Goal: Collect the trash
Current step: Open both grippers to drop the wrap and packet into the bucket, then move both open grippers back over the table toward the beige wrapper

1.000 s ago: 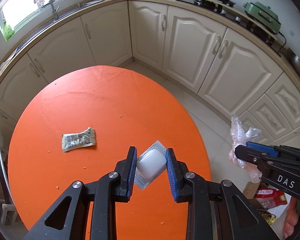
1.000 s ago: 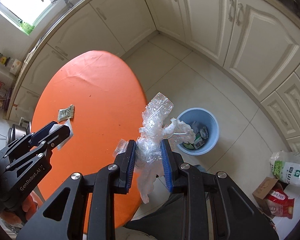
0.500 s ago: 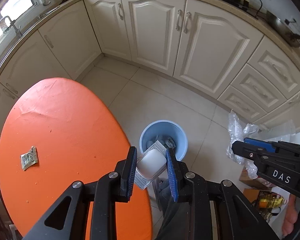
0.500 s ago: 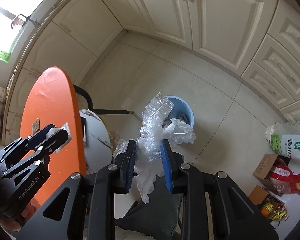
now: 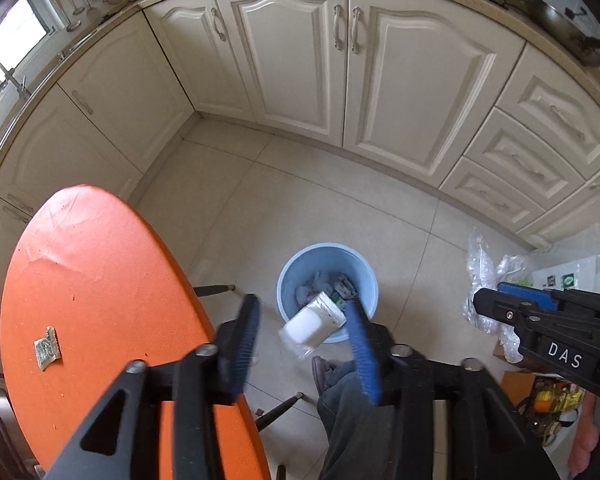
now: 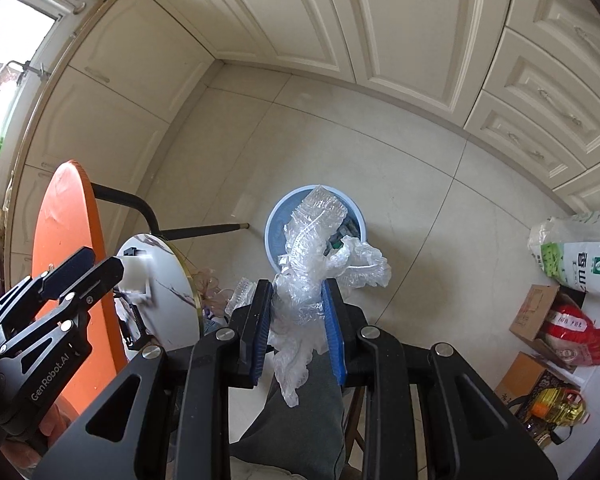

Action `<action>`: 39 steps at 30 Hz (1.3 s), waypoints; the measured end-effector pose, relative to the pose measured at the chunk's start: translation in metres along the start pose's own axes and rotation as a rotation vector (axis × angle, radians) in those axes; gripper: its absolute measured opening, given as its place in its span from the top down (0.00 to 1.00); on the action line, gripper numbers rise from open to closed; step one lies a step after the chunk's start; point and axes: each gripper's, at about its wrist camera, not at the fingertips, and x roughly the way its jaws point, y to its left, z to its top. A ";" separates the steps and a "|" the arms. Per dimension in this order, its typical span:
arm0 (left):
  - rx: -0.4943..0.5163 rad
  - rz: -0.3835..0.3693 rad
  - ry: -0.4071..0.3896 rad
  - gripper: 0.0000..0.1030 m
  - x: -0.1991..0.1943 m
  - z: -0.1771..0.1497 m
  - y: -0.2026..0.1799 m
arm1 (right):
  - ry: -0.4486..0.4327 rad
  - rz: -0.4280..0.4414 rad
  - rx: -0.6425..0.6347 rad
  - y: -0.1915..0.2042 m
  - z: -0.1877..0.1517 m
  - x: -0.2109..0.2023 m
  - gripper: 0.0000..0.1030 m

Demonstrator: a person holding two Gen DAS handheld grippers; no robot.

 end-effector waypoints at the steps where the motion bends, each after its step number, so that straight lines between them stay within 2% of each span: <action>1: -0.002 0.007 -0.002 0.52 0.000 -0.001 -0.002 | 0.002 0.003 -0.002 0.001 0.000 0.001 0.75; 7: -0.018 0.030 -0.004 0.52 0.001 -0.004 -0.001 | 0.014 0.018 -0.027 0.011 0.004 0.010 0.75; 10: -0.033 0.041 -0.006 0.52 -0.003 -0.007 0.003 | 0.013 0.043 -0.055 0.023 0.006 0.012 0.72; 11: -0.037 0.045 -0.008 0.52 -0.004 -0.009 0.005 | 0.014 0.050 -0.061 0.027 0.007 0.012 0.67; 12: -0.042 0.049 -0.007 0.52 -0.004 -0.009 0.006 | 0.021 0.042 -0.069 0.032 0.008 0.013 0.53; 13: -0.047 0.052 -0.006 0.52 -0.004 -0.010 0.007 | 0.025 0.028 -0.075 0.036 0.009 0.013 0.45; 14: -0.052 0.052 -0.005 0.52 -0.004 -0.011 0.008 | 0.023 0.015 -0.082 0.040 0.009 0.013 0.29; 15: -0.056 0.052 -0.006 0.52 -0.005 -0.012 0.010 | 0.011 0.014 -0.086 0.043 0.009 0.012 0.19; 19: -0.066 0.049 -0.002 0.52 -0.007 -0.016 0.016 | 0.000 0.026 -0.086 0.048 0.008 0.009 0.18; 28: -0.072 0.037 -0.009 0.52 -0.016 -0.025 0.032 | -0.004 -0.005 -0.089 0.055 0.004 0.007 0.18; 39: -0.099 0.029 -0.054 0.52 -0.054 -0.058 0.056 | -0.044 -0.023 -0.131 0.081 -0.016 -0.019 0.18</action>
